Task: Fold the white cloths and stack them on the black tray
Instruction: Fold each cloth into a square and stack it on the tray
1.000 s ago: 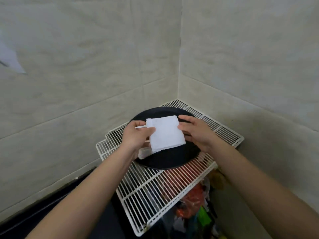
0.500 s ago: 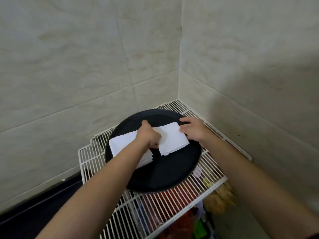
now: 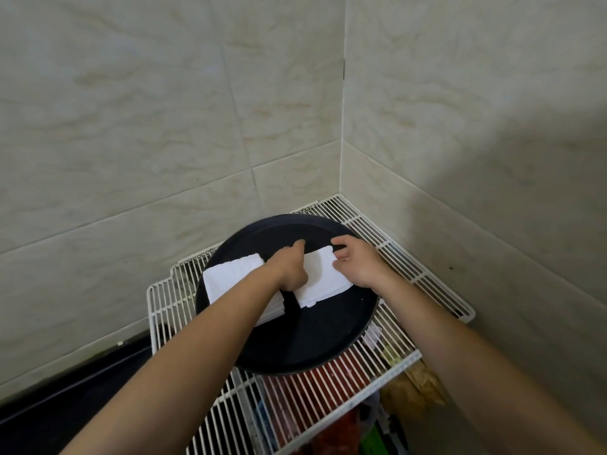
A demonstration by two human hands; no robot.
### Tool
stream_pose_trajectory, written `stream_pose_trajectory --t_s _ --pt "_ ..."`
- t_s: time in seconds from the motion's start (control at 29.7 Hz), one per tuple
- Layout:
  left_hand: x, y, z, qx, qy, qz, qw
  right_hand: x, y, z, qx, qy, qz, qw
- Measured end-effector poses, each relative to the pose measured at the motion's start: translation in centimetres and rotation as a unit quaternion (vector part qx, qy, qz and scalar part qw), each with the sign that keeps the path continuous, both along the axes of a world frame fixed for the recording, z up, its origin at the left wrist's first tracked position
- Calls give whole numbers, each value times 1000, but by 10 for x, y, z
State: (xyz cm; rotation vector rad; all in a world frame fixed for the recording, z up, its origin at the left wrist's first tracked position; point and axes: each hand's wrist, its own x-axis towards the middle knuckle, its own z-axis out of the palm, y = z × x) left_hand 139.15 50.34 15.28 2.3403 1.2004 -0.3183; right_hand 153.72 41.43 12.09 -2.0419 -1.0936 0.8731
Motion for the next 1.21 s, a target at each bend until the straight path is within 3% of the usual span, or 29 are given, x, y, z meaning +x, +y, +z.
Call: stream_pose_trajectory --t_s 0.07,0.17,0.3,0.4,0.57,0.71,0.94,1.21 --pt "-6 4 7 32 -37 -14 999 -1 0 5 -2 -41 9 999" --pt "-34 7 26 180 -108 -31 977 -6 6 22 42 -170 13 984" --pt "-112 -5 45 367 -112 30 923 -47 21 41 131 -363 40 922" --pt "-191 -22 41 413 -114 110 897 -111 34 44 183 -407 95 890" --pt "-344 -62 5 382 19 251 889 -246 60 24 216 -388 259 858" --pt "-453 -112 -13 348 99 350 864 -357 56 17 248 -363 345 829" --pt "-610 -220 -38 311 107 476 816 -545 -8 -15 248 -361 466 769" --pt "-805 -356 -82 255 116 550 786 -753 -110 -69 186 -326 513 772"
